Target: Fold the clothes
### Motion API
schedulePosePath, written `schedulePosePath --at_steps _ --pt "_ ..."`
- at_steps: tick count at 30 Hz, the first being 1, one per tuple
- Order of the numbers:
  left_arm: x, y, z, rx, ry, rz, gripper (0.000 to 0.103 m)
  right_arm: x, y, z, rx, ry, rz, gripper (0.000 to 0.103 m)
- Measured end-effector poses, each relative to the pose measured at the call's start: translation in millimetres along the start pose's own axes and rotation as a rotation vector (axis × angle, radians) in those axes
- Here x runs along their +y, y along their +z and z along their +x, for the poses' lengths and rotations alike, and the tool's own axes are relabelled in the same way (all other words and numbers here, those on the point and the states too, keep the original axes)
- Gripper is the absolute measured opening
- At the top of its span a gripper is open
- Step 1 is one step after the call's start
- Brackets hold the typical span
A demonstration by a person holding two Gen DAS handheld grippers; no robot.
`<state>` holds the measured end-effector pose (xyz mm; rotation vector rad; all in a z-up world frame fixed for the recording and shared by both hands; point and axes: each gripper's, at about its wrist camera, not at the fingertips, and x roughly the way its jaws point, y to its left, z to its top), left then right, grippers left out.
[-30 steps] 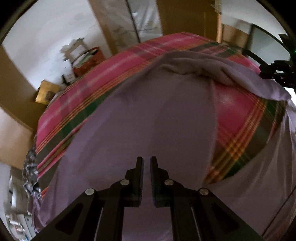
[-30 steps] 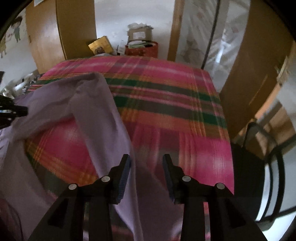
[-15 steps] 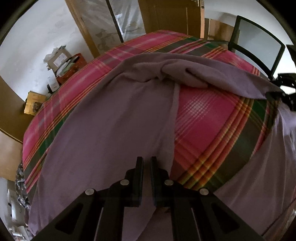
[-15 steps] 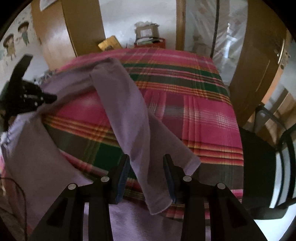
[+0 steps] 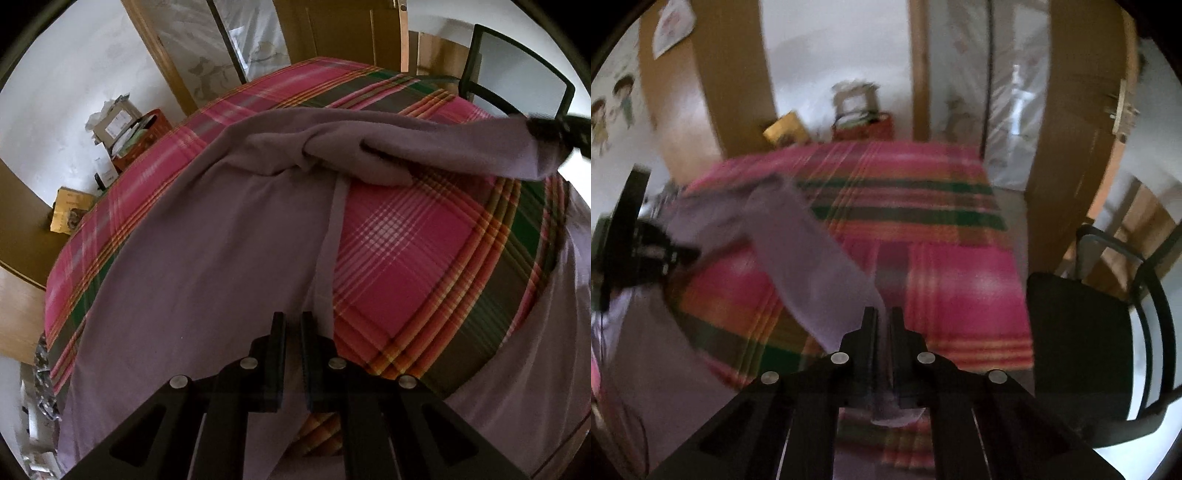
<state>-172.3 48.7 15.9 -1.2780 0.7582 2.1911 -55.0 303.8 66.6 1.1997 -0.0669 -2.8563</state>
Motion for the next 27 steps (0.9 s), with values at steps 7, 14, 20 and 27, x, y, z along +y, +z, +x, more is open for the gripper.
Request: schedulePosePath --at_steps 7,14,20,27 --pt "-3 3 4 -0.004 0.022 0.001 0.008 -25 37 6 -0.090 -0.076 0.055 0.006" --pt "-2 8 4 -0.035 -0.002 -0.008 0.000 -50 70 35 -0.082 -0.157 0.072 0.006" --pt "5 8 2 -0.044 -0.028 -0.029 0.000 -78 78 61 -0.048 -0.151 0.140 0.006" --pt "2 6 1 -0.040 -0.027 -0.026 0.000 -77 46 61 0.011 -0.006 0.189 0.030"
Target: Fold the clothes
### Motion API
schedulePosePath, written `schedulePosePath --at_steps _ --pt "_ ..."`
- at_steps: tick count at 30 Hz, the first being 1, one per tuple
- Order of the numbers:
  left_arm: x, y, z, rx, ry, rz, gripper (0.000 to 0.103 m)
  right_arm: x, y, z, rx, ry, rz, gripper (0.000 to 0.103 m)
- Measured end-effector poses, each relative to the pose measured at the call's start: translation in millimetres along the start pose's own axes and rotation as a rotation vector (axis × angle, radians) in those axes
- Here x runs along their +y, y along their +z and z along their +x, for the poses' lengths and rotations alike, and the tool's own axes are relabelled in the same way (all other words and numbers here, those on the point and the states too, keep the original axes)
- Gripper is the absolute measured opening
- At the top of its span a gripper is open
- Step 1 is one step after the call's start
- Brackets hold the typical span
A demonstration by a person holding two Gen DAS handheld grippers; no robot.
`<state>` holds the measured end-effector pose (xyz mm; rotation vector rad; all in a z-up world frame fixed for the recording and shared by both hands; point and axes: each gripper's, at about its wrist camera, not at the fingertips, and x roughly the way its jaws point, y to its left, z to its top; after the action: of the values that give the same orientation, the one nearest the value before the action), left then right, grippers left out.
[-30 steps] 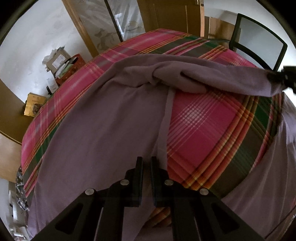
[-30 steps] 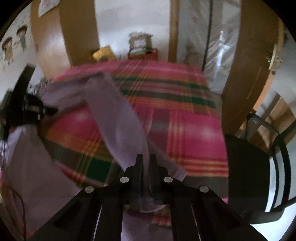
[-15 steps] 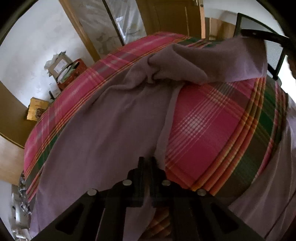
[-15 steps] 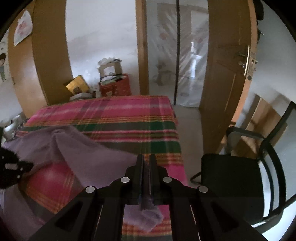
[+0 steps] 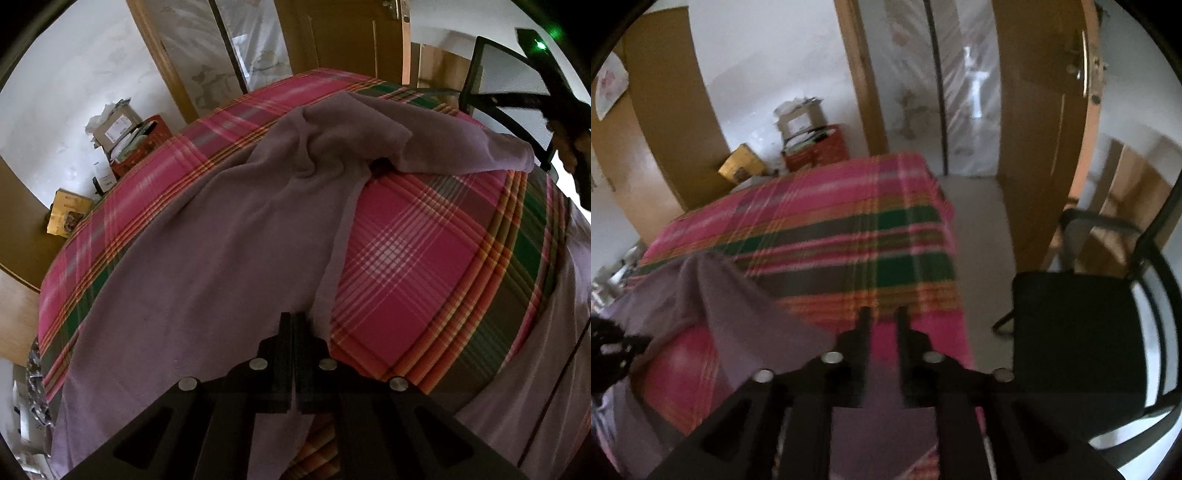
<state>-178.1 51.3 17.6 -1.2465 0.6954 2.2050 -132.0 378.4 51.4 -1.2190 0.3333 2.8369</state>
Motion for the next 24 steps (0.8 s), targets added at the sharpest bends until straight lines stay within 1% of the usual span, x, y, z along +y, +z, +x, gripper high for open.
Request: schedulePosePath --at_steps 1,4,7,9,10,13,15,17,21,22,23,24 --pt "0 0 1 0.002 0.001 0.001 0.000 1 -5 -3 0.002 0.014 0.000 0.035" --pt "0 1 2 0.004 0.003 0.001 0.000 9 -21 -14 -0.001 0.040 -0.022 0.039" --pt "1 2 2 0.003 -0.003 -0.002 0.000 21 -35 -23 0.004 0.031 -0.084 0.041" --pt "1 2 1 0.001 -0.008 -0.005 0.000 31 -47 -30 0.004 0.033 -0.151 0.050" --pt "2 2 1 0.002 -0.014 -0.008 0.000 38 -54 -32 0.011 0.026 -0.199 0.058" --pt "4 3 -1 -0.005 -0.027 -0.031 0.000 56 -71 -31 0.045 -0.026 -0.317 0.058" --pt "5 5 -4 -0.013 -0.035 -0.040 0.000 63 -80 -28 0.054 -0.063 -0.372 0.058" --pt "5 6 -6 -0.020 -0.035 -0.046 0.000 63 -84 -24 0.064 -0.098 -0.394 0.058" --pt "8 7 -9 -0.028 -0.037 -0.066 0.000 60 -87 -21 0.063 -0.142 -0.413 0.057" --pt "9 7 -10 -0.027 -0.032 -0.074 0.000 60 -88 -21 0.056 -0.154 -0.423 0.053" --pt "10 7 -9 -0.022 -0.034 -0.077 0.000 59 -89 -21 0.054 -0.162 -0.427 0.045" --pt "11 9 -7 -0.019 -0.033 -0.084 0.000 57 -88 -20 0.053 -0.173 -0.427 0.041"
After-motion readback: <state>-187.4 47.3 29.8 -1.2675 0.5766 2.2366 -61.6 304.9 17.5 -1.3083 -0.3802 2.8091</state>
